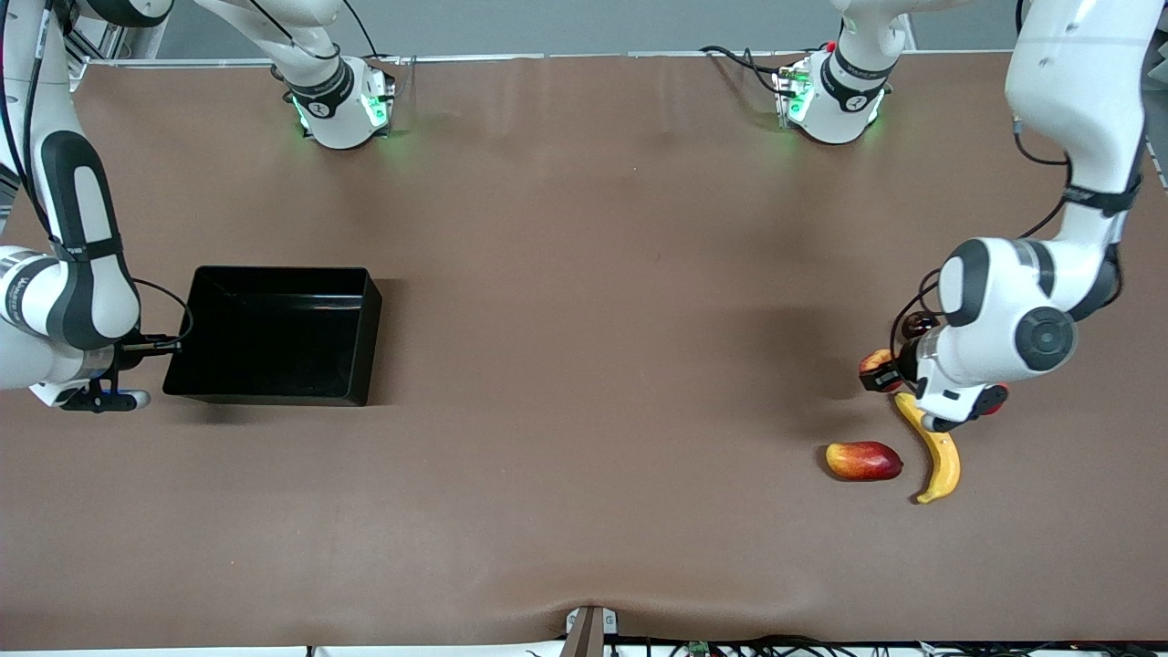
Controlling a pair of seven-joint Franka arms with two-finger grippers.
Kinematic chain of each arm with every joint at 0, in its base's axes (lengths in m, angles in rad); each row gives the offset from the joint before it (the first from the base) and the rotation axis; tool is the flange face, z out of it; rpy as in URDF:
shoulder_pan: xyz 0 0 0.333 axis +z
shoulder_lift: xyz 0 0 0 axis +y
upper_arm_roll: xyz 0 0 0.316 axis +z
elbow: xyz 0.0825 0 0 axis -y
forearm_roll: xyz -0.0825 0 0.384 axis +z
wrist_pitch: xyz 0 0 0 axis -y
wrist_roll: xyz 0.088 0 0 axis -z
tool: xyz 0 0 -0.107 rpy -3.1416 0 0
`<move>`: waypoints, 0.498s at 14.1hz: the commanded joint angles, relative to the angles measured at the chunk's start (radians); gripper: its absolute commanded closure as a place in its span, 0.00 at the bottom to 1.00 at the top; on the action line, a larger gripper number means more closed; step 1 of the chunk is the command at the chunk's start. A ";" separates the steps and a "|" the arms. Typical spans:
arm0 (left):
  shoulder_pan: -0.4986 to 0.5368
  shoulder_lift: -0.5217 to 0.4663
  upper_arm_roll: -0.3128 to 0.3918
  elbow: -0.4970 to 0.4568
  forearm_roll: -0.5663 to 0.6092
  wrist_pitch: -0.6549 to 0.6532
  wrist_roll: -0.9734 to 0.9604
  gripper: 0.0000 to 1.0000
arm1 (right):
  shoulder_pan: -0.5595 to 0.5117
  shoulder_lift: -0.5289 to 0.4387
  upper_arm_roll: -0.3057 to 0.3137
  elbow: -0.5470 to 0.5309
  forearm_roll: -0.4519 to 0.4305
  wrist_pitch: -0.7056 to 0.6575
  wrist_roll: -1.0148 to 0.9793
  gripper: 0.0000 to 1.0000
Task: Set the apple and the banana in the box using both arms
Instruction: 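Grasp the small red apple with the left gripper while the right gripper grips the box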
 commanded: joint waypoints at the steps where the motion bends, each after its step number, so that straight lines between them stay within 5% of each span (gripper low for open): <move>1: 0.000 -0.040 -0.023 0.097 0.005 -0.137 -0.020 1.00 | 0.006 -0.021 0.033 0.045 0.057 -0.142 -0.018 1.00; 7: 0.000 -0.068 -0.046 0.256 -0.028 -0.333 -0.025 1.00 | 0.123 -0.023 0.074 0.151 0.174 -0.342 0.004 1.00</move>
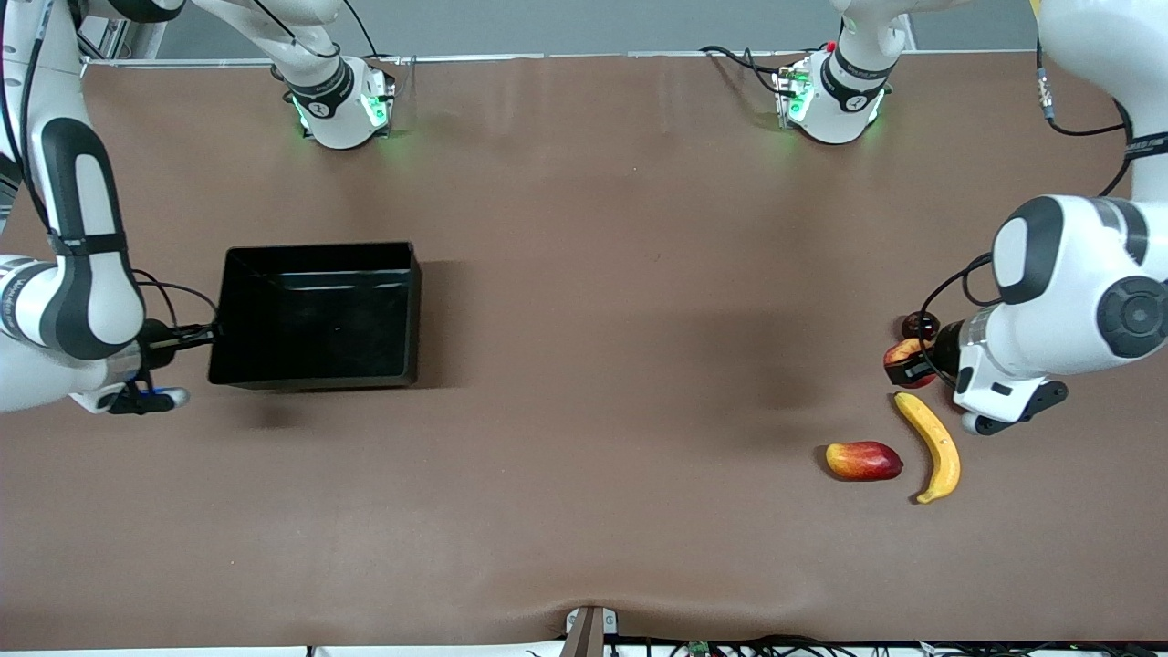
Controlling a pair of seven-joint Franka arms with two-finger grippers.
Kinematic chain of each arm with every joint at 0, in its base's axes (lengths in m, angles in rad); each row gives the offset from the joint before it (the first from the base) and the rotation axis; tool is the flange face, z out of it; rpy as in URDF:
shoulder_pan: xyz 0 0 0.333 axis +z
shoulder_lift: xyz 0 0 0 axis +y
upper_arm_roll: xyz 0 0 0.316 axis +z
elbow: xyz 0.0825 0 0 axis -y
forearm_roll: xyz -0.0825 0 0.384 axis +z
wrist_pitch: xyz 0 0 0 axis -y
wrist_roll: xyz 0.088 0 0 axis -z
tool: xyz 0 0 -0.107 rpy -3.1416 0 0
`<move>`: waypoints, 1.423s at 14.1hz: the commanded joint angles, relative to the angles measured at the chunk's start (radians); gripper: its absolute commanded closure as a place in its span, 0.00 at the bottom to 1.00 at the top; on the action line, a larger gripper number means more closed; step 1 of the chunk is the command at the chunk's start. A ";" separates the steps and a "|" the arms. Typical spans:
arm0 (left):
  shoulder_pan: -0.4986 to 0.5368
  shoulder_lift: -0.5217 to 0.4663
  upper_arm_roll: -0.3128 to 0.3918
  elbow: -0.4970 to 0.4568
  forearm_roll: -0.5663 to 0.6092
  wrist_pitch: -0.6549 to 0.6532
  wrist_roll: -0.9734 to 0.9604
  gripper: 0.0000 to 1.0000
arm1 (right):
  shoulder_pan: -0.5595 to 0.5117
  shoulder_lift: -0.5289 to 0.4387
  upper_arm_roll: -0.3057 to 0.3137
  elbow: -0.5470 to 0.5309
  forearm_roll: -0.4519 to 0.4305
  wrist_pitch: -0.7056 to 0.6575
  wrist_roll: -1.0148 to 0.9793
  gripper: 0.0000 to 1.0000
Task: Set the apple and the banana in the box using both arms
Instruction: 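Slide the black box toward the fruit with the right gripper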
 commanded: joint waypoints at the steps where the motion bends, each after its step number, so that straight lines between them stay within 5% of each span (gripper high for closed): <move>1: 0.002 -0.015 -0.006 0.046 -0.032 -0.048 -0.022 1.00 | 0.072 -0.019 0.003 0.025 0.079 -0.057 0.040 1.00; 7: -0.001 -0.015 -0.006 0.123 -0.037 -0.052 -0.080 1.00 | 0.316 -0.016 0.002 0.064 0.237 -0.032 0.377 1.00; 12: -0.019 -0.010 -0.017 0.127 -0.035 -0.050 -0.121 1.00 | 0.477 0.039 0.002 0.066 0.378 0.158 0.524 1.00; 20: -0.016 -0.043 -0.043 0.130 -0.035 -0.050 -0.141 1.00 | 0.655 0.194 0.002 0.216 0.406 0.336 0.669 1.00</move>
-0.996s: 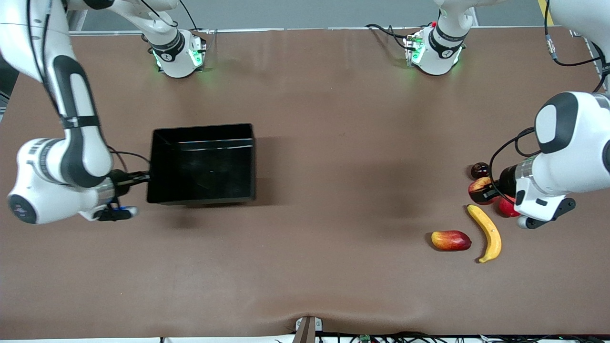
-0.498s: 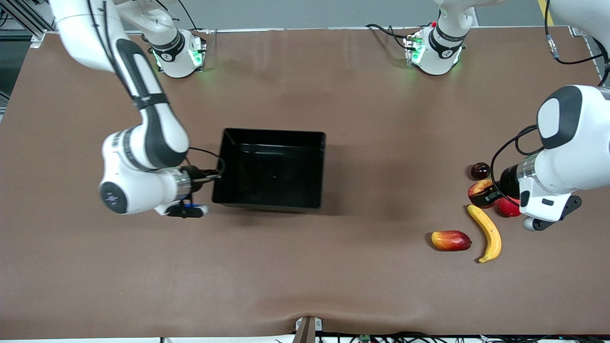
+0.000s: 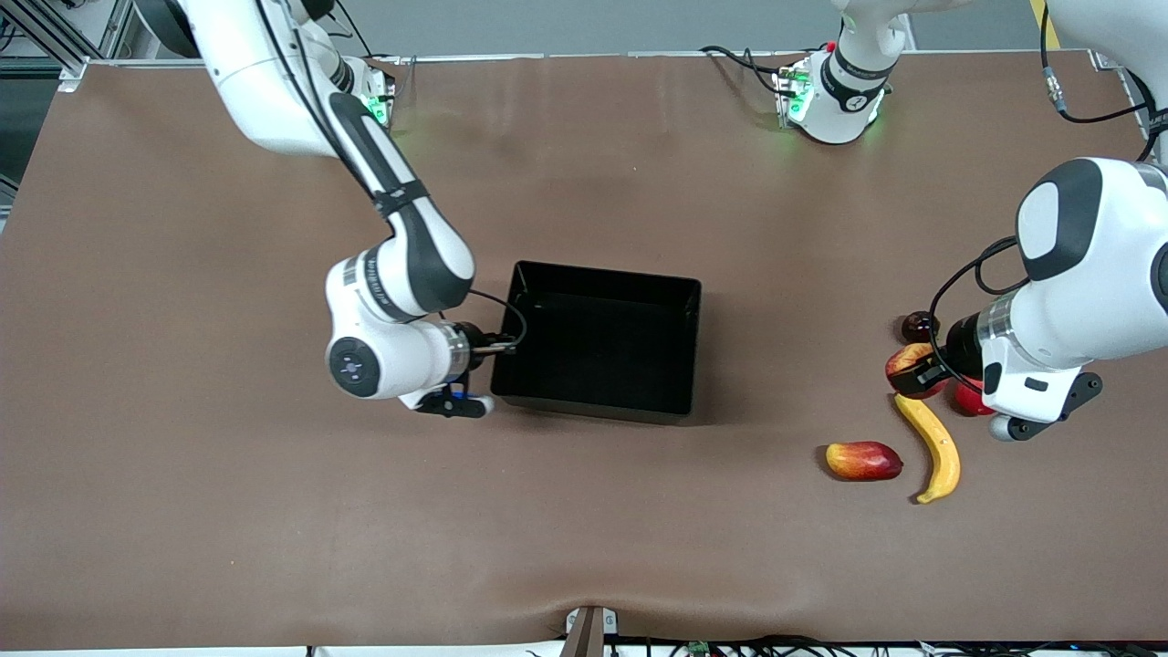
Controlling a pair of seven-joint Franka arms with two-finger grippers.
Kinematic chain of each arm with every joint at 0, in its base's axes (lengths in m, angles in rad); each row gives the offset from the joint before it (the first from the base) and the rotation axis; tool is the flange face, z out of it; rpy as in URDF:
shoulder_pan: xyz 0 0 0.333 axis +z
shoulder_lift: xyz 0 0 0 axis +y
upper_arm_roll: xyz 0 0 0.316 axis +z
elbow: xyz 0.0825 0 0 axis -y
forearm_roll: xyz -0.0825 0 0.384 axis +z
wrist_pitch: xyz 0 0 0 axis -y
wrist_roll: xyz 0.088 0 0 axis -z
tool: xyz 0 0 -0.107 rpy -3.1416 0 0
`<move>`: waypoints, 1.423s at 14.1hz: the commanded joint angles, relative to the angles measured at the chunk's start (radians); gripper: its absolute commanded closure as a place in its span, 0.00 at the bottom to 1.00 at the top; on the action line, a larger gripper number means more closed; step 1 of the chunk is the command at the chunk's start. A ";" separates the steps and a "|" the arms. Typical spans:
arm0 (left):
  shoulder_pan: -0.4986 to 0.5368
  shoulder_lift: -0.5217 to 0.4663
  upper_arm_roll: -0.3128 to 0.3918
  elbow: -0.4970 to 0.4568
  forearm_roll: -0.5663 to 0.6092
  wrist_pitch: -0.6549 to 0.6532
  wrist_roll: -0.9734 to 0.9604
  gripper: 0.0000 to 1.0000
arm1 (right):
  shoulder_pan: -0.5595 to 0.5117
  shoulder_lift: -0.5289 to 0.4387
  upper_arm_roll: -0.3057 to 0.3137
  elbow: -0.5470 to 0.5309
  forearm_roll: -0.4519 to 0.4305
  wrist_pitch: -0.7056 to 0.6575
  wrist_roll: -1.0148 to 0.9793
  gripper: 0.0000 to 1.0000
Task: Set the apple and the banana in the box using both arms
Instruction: 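Slide the black box toward the fruit with the right gripper, then carry the apple over the box with the left gripper while the right gripper withdraws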
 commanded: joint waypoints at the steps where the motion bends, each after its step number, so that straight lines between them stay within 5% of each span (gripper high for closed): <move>1: 0.007 -0.036 -0.011 0.016 -0.011 -0.021 -0.025 1.00 | 0.054 0.048 -0.008 0.052 0.035 0.067 0.048 1.00; 7: 0.007 -0.038 -0.039 0.034 0.003 -0.021 -0.021 1.00 | 0.094 0.094 -0.008 0.078 0.033 0.132 0.053 1.00; 8: 0.008 -0.039 -0.042 0.034 0.003 -0.021 -0.020 1.00 | 0.092 0.085 -0.009 0.078 0.025 0.130 0.053 0.01; 10: -0.010 -0.041 -0.052 0.036 0.003 -0.021 -0.019 1.00 | 0.075 0.063 -0.011 0.078 0.028 0.101 0.050 0.00; 16: -0.085 -0.051 -0.075 0.036 0.027 -0.021 -0.022 1.00 | -0.056 -0.056 -0.046 0.219 -0.002 -0.291 0.044 0.00; 20: -0.089 -0.061 -0.196 0.030 0.056 -0.023 -0.028 1.00 | -0.182 -0.162 -0.046 0.225 -0.005 -0.417 0.042 0.00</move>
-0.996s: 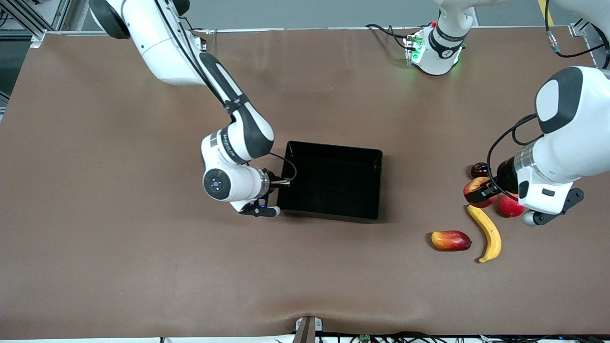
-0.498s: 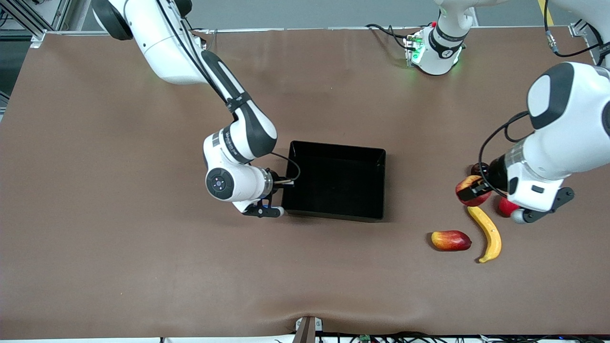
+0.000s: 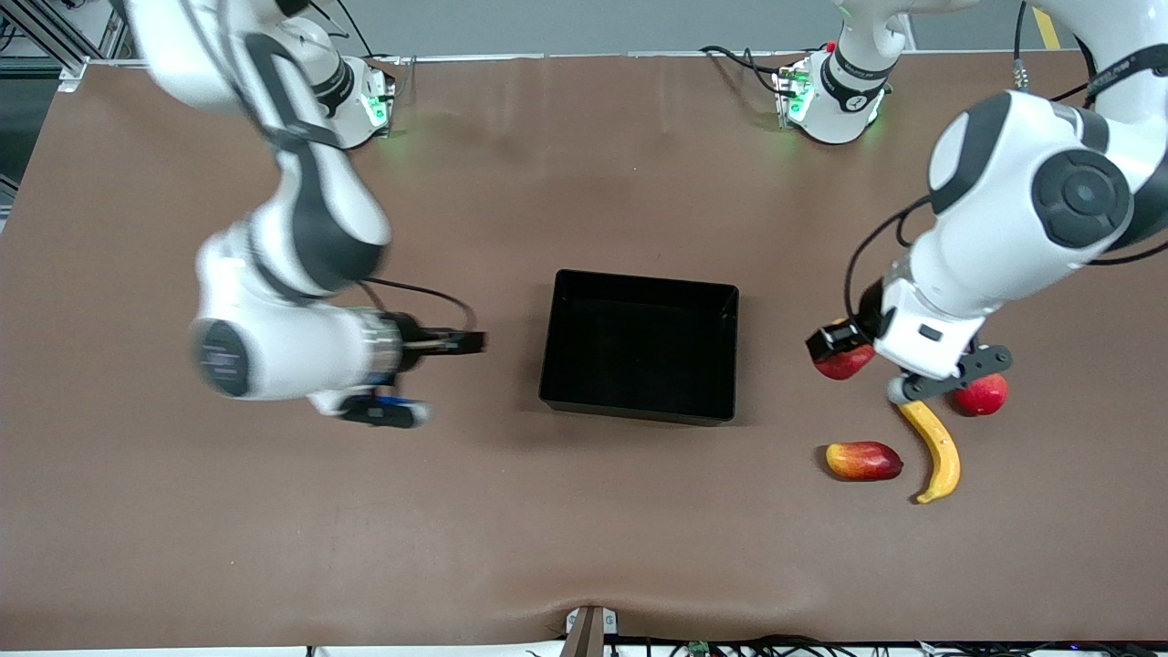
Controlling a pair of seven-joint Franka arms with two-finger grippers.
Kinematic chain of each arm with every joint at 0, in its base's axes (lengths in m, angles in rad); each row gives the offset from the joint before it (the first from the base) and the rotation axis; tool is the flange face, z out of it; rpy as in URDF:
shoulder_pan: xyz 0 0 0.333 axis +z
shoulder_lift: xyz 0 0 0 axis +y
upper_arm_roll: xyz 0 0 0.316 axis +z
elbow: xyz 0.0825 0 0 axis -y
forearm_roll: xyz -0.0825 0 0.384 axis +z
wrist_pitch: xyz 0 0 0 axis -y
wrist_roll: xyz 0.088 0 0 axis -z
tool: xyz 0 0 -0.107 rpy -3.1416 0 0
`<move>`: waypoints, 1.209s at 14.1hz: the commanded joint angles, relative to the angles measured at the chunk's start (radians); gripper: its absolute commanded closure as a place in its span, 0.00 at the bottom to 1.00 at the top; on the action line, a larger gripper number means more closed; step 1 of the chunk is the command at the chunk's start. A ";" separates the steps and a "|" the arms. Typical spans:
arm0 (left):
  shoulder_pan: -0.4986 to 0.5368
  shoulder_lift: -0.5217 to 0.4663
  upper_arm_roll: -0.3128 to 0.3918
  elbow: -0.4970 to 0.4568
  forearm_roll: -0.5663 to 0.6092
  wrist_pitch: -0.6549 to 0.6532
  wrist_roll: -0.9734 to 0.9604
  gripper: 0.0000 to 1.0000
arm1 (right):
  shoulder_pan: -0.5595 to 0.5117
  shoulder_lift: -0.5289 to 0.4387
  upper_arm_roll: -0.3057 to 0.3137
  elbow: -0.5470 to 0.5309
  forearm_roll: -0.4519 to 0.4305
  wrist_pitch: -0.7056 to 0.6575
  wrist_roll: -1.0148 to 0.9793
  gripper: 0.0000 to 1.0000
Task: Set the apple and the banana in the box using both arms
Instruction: 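Carry the apple over the box with the left gripper while the right gripper withdraws, then lower the apple into the box and open the left gripper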
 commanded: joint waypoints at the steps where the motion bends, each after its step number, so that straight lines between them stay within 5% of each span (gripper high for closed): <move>1: -0.006 -0.012 -0.080 -0.010 0.027 -0.020 -0.016 1.00 | -0.064 -0.058 0.009 -0.017 -0.024 -0.075 -0.002 0.00; 6: -0.174 0.107 -0.085 -0.030 0.102 0.022 -0.163 1.00 | -0.210 -0.154 0.006 0.023 -0.102 -0.217 -0.005 0.00; 9: -0.199 0.138 -0.085 -0.192 0.130 0.240 -0.250 1.00 | -0.305 -0.175 0.007 0.062 -0.157 -0.265 -0.034 0.00; 13: -0.208 0.186 -0.084 -0.358 0.135 0.448 -0.252 1.00 | -0.334 -0.238 0.009 0.054 -0.449 -0.255 -0.352 0.00; 17: -0.205 0.266 -0.084 -0.364 0.194 0.447 -0.247 1.00 | -0.339 -0.356 0.009 -0.129 -0.524 -0.129 -0.399 0.00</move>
